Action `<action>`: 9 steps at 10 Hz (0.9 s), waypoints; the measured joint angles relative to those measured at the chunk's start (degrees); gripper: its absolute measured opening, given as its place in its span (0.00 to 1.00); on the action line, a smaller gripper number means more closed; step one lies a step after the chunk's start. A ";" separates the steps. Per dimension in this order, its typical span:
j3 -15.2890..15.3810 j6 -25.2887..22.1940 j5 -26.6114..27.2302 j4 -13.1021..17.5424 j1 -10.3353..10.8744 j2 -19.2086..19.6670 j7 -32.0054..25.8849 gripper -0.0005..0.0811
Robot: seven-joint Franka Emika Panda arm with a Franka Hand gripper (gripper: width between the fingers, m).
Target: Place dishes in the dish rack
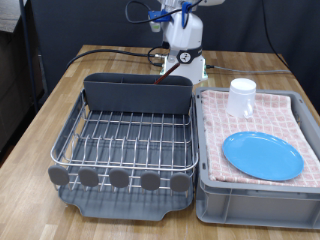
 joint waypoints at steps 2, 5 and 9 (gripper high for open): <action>1.59 -3.24 1.58 2.29 3.32 -0.83 -0.95 0.99; 1.76 -4.74 5.63 5.75 9.49 -0.02 -8.27 0.99; -0.24 -2.34 6.83 6.58 10.94 1.69 -15.96 0.99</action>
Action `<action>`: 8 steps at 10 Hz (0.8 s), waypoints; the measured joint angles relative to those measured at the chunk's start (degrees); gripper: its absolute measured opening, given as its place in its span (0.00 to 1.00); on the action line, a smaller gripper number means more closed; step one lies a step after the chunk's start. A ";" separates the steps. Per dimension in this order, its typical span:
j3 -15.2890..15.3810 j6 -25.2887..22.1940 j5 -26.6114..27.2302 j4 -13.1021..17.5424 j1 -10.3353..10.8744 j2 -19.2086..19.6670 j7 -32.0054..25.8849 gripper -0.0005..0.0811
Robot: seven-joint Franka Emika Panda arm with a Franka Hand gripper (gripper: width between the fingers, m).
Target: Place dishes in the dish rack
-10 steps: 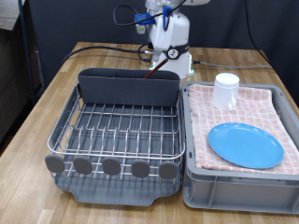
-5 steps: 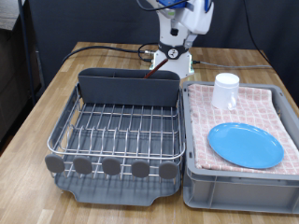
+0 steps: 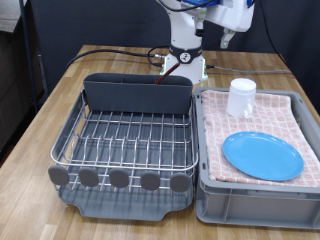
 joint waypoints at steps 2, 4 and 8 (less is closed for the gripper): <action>-3.05 3.11 3.34 1.19 2.10 3.15 -8.90 0.99; -3.85 4.62 4.65 3.03 3.45 6.69 -12.66 0.99; -2.41 5.72 5.29 7.62 5.74 12.50 -13.15 0.99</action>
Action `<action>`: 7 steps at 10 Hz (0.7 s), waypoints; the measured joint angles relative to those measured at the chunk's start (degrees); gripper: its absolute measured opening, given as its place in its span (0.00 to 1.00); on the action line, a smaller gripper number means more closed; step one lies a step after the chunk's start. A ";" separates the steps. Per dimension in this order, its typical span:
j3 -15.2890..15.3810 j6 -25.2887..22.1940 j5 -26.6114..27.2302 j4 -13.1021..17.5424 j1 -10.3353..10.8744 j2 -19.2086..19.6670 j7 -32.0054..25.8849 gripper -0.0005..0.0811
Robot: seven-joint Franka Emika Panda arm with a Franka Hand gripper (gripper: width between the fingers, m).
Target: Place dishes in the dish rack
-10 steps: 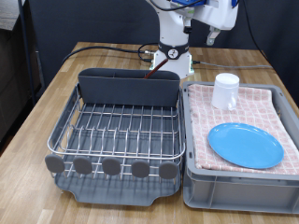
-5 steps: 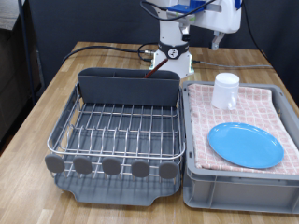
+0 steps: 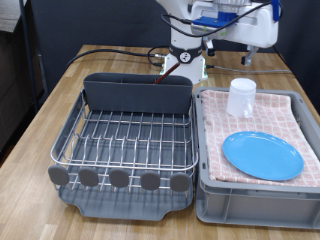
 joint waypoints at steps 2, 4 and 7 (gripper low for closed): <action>0.96 2.24 0.24 1.87 0.49 2.68 0.71 0.99; 0.95 9.22 2.25 1.69 0.98 5.37 -0.54 0.99; 0.02 20.48 9.90 -0.44 1.44 10.29 -9.27 0.99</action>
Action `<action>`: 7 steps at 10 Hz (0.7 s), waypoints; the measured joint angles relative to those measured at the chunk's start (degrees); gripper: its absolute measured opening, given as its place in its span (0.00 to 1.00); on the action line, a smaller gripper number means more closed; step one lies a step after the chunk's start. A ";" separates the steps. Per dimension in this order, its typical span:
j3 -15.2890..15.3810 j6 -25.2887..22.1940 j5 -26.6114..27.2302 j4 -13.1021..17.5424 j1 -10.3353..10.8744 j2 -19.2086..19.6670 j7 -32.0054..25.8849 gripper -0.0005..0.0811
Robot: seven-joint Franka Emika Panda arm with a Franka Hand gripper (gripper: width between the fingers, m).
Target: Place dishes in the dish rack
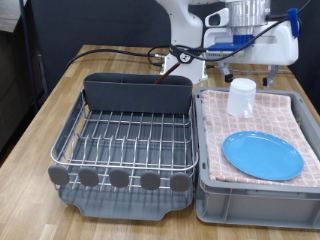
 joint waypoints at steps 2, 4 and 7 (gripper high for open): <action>-0.49 3.91 8.40 -1.27 0.13 2.67 -7.67 0.99; -0.40 7.44 17.56 -2.21 0.32 4.76 -17.08 0.99; 0.75 10.70 31.61 -2.35 0.32 7.64 -31.10 0.99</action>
